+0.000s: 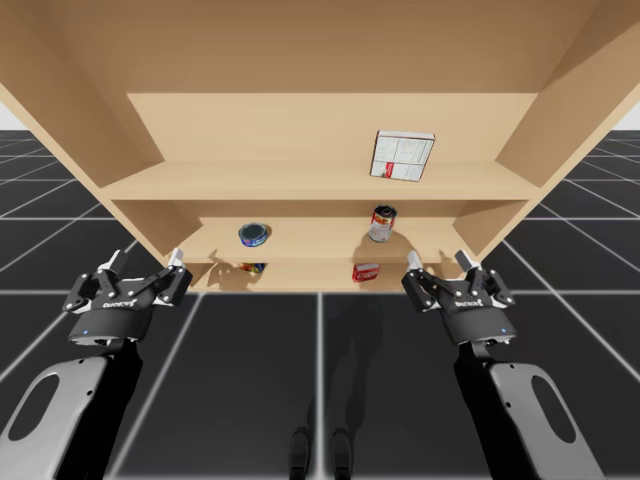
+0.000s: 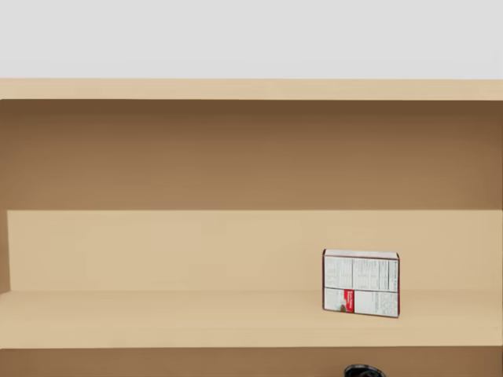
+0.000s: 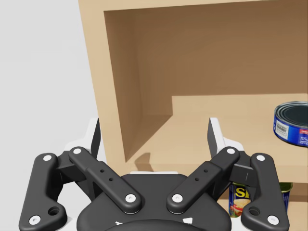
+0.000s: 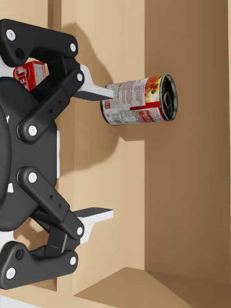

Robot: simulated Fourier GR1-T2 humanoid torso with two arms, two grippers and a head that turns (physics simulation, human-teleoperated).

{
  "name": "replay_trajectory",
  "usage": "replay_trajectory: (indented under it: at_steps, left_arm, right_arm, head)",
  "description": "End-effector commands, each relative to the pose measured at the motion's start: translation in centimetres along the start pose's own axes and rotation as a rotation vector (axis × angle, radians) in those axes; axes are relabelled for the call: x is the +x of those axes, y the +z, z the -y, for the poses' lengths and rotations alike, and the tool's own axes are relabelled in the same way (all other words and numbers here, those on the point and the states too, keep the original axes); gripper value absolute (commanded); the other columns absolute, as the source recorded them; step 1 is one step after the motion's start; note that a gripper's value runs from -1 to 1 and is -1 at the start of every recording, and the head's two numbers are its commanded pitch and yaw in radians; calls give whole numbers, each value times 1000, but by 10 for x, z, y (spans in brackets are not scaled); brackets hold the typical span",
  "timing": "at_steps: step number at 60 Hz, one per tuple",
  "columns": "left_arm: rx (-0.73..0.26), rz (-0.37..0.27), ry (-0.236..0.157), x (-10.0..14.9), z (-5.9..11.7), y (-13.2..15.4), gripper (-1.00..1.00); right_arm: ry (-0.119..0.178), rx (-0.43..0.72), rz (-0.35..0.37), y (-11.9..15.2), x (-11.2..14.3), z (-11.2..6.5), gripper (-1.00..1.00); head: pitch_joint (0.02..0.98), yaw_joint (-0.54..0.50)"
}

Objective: Find the gelatin box on the shelf and bring it to me.

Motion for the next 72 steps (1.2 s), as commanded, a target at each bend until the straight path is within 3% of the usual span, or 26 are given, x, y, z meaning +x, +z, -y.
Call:
replay_trajectory:
  at_steps: [1,3,6,19,25,44,62,72]
  left_arm:
    - [-3,-4,1,0,0,0,-1000]
    - [-4,-5,1,0,0,0,-1000]
    - [-5,-5,1,0,0,0,-1000]
    - [-15,-16,3,-1,0,1,-1000]
    - [-18,-19,5,-1,0,1,-1000]
    - [-31,-24,1,-2,0,0,-1000]
    - [-54,-27,-7,-2,6,1,-1000]
    - [-58,-25,-12,-2,7,1,-1000]
  right_arm:
    - [-32,-46,3,1,0,-3,-1000]
    - [-3,-13,-2,1,0,-4,-1000]
    - [-22,5,-20,0,1,-3,-1000]
    - [-35,8,-48,-1,0,0,-1000]
    - [-58,8,-64,-1,1,-1,-1000]
    - [-61,15,-70,-1,0,-2,-1000]
    - [-43,15,-68,-2,0,-3,-1000]
    - [-44,1,-61,-2,1,-5,-1000]
  head:
    - [74,-11]
    - [80,-9]
    - [87,-8]
    - [200,-4]
    - [273,-4]
    - [519,-13]
    - [709,-159]
    - [743,-197]
